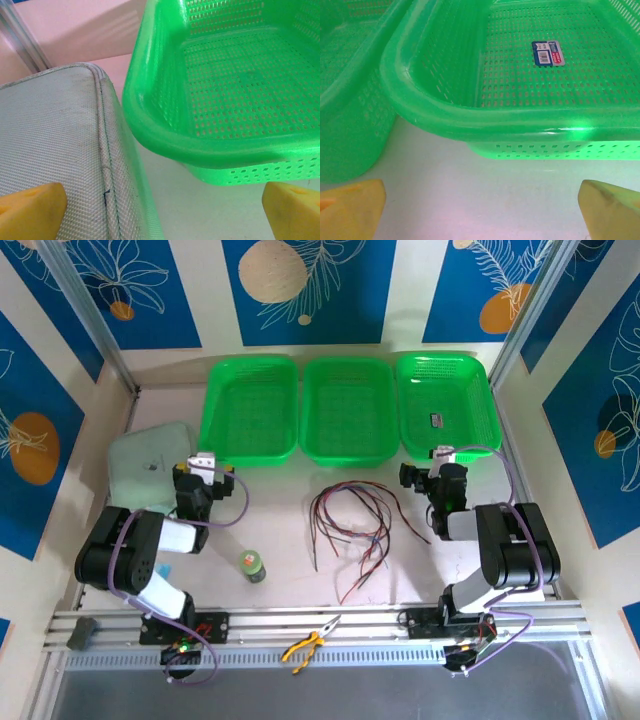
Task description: Untangle the cables
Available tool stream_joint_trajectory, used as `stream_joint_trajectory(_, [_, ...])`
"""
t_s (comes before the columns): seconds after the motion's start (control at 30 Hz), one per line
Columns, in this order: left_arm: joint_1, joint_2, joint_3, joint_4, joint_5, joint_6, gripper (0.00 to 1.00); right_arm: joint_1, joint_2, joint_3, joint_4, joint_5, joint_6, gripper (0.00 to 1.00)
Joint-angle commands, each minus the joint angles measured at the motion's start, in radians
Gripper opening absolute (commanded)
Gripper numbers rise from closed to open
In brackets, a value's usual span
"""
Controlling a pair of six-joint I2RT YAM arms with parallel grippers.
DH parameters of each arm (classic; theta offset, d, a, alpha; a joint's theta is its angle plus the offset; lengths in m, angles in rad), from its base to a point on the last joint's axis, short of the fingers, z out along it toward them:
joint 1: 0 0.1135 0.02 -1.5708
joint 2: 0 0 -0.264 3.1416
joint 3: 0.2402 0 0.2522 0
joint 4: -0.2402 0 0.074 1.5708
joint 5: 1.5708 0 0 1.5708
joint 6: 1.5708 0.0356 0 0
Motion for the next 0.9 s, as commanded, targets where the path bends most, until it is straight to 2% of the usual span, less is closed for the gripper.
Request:
stream_joint_trajectory(0.0, [0.012, 0.012, 0.012, -0.014, 0.021, -0.017, 1.0, -0.002, -0.014, 0.019, 0.017, -0.018, 0.006, 0.99])
stream_joint_trajectory(0.37, [0.012, 0.011, 0.012, -0.014, 0.018, -0.017, 1.0, -0.002, -0.014, 0.02, 0.016, -0.018, 0.006, 0.99])
stream_joint_trajectory(0.47, [0.012, 0.013, 0.017, -0.019, -0.04, -0.038, 1.0, -0.002, -0.014, 0.019, 0.016, -0.018, 0.006, 0.99])
stream_joint_trajectory(0.87, [0.013, 0.013, 0.016, -0.018, -0.04, -0.038, 1.0, -0.002, -0.013, 0.02, 0.016, -0.019, 0.006, 0.99])
